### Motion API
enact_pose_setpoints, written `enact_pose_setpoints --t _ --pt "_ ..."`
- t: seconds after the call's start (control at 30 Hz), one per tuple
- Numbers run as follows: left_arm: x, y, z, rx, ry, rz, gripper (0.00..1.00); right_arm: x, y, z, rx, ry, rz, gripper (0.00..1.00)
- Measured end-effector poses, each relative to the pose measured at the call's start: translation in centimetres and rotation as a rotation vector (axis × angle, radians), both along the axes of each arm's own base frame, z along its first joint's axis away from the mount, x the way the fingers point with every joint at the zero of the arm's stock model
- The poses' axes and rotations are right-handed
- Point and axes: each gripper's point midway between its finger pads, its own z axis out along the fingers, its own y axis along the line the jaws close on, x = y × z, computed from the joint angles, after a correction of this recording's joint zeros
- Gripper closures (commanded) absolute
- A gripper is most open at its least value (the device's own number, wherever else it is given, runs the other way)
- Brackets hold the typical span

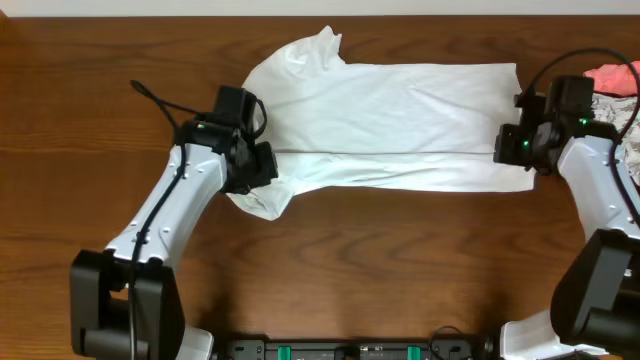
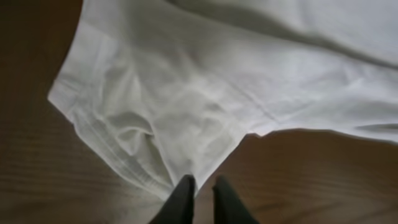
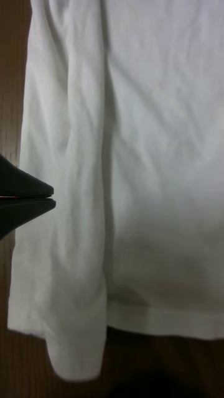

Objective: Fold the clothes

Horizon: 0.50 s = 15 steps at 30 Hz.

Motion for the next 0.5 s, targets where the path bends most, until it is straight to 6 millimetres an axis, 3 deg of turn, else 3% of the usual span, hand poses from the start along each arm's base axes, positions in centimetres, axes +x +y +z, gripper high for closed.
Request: enact_pose_setpoints --t 0.27,0.5 --pt "-0.3 0.6 -0.7 0.040 0.027 -0.003 0.83 -1.0 0.5 -2.9 -0.006 -0.001 0.015 0.99" --pt "-0.3 1.3 -2.4 0.091 0.064 0.003 0.83 -0.6 0.5 -3.3 -0.013 -0.027 0.021 0.99"
